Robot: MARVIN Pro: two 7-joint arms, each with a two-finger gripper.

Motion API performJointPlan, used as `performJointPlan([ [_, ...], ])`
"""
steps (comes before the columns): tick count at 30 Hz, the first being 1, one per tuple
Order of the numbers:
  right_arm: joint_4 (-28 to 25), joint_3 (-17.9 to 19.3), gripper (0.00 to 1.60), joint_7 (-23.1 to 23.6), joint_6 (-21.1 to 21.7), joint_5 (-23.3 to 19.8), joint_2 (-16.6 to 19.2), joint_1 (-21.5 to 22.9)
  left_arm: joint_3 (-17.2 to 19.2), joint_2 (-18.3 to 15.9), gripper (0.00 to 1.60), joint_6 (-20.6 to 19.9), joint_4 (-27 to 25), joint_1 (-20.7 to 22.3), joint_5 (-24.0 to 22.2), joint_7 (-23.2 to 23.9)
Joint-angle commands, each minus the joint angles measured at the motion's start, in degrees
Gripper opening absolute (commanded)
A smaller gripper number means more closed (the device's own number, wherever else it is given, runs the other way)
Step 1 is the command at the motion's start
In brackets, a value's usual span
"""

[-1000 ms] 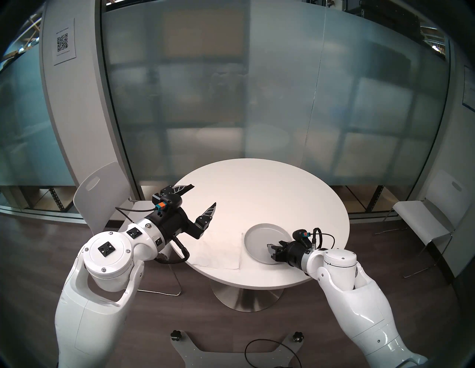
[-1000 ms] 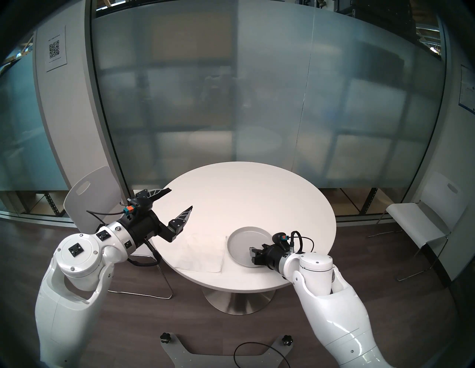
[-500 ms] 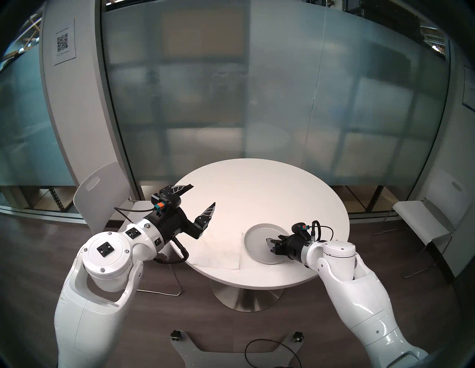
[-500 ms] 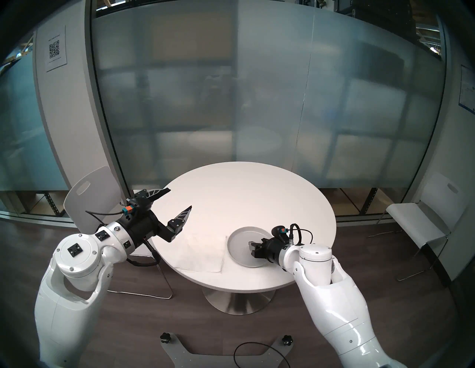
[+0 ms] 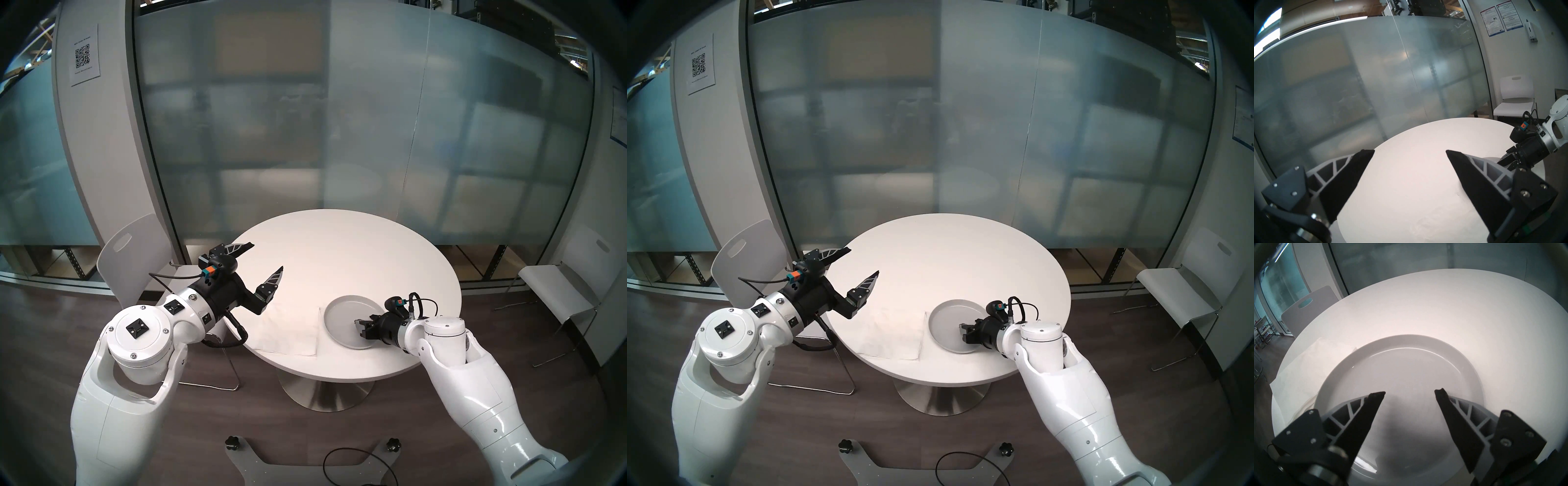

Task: Fold the napkin in half twice and place it beside the plate

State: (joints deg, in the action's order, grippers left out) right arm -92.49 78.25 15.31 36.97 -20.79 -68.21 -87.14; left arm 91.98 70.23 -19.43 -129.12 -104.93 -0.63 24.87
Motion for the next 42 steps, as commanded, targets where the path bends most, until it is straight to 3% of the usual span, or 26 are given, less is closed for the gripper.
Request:
performJointPlan([
  [1, -4.7, 1.4, 1.24, 1.0, 2.0, -0.9, 1.6, -1.3, -0.1, -0.1, 1.60, 0.5, -1.1, 0.5, 0.0, 0.1],
  [9, -9.4, 3.6, 1.26, 2.0, 4.9, -2.3, 2.6, -5.2, 0.2, -0.1, 1.60, 0.7, -1.0, 0.6, -0.4, 0.4],
  [15, -10.2, 4.7, 1.26, 1.4, 3.5, -2.4, 1.6, -6.8, 0.3, -0.1, 1.60, 0.7, -1.2, 0.6, -0.6, 0.6],
  [25, -7.7, 3.0, 1.31, 0.4, 0.1, -1.2, -0.7, -4.6, 1.0, -0.1, 1.60, 0.8, -2.0, -0.4, -0.7, 0.7],
  [34, -5.4, 1.3, 1.31, 0.2, 0.3, -0.8, -1.0, -2.7, 1.5, -0.2, 1.60, 0.9, -2.2, -1.1, -0.6, 0.7],
  [42, -6.0, 1.3, 1.30, 1.0, 1.9, -0.9, 0.4, -3.7, 1.6, -0.3, 1.60, 1.1, -2.2, -1.3, -0.7, 1.0],
])
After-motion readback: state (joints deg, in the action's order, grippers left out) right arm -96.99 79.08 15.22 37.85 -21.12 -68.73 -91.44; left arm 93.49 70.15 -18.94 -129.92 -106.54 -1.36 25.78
